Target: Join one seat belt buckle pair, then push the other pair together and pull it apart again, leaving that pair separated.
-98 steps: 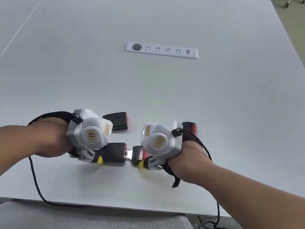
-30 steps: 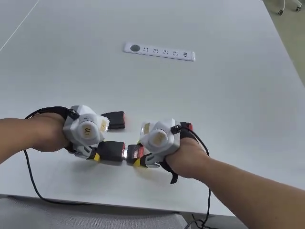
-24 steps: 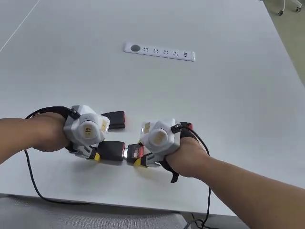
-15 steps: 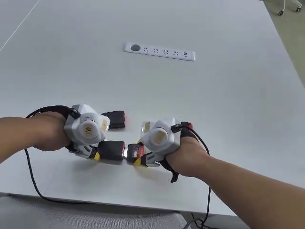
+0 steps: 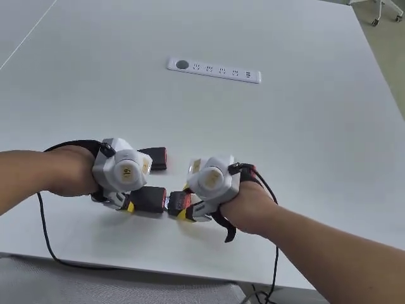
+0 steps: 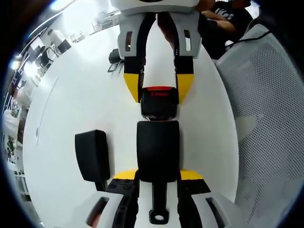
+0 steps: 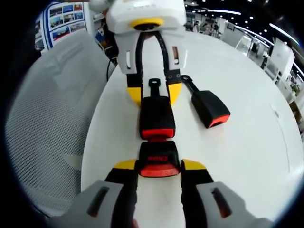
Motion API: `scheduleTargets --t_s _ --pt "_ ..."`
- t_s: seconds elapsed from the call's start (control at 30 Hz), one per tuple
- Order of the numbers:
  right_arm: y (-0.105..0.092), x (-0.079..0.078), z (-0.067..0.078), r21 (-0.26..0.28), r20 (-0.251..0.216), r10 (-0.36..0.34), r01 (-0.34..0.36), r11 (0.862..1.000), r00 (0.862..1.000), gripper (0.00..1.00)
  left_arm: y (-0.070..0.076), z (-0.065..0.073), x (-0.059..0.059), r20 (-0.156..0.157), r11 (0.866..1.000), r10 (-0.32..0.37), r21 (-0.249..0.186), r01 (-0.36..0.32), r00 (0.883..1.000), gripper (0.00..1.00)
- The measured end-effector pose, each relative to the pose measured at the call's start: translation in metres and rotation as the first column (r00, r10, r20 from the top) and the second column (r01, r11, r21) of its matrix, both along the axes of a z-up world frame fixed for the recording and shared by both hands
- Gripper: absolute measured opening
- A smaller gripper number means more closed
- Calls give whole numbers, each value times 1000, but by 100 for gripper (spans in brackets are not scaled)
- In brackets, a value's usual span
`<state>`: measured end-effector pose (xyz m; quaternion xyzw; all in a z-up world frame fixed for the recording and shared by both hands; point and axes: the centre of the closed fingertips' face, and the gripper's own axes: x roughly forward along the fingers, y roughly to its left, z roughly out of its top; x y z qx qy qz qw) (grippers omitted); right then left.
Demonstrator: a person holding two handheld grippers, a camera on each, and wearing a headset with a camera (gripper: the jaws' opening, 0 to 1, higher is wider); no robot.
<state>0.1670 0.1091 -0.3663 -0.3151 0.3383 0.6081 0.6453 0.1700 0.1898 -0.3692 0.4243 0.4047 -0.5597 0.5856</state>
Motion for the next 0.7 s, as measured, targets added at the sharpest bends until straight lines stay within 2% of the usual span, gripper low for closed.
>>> scheduleTargets --t_s 0.07,0.23,0.27,0.4,0.53,0.7 --pt "-1 -1 6 13 -5 -5 5 1000 1000 35 0 6 1 7 1000 3 -8 -3 1000 31" --pt "-9 4 17 32 0 -22 22 999 1000 34 -5 30 11 34 998 12 -63 -10 999 31" --pt "-12 6 19 32 4 -25 25 999 1000 35 -5 35 19 66 998 3 -68 2 998 28" --pt "-29 18 23 28 24 -52 52 998 998 34 -6 48 37 87 996 36 -84 -28 996 28" --pt "-46 32 26 22 45 -79 78 997 996 34 -9 47 54 100 994 56 -97 -47 993 29" --pt "-76 52 26 -8 69 -103 104 995 992 34 -6 41 74 118 996 53 -80 -44 992 31"
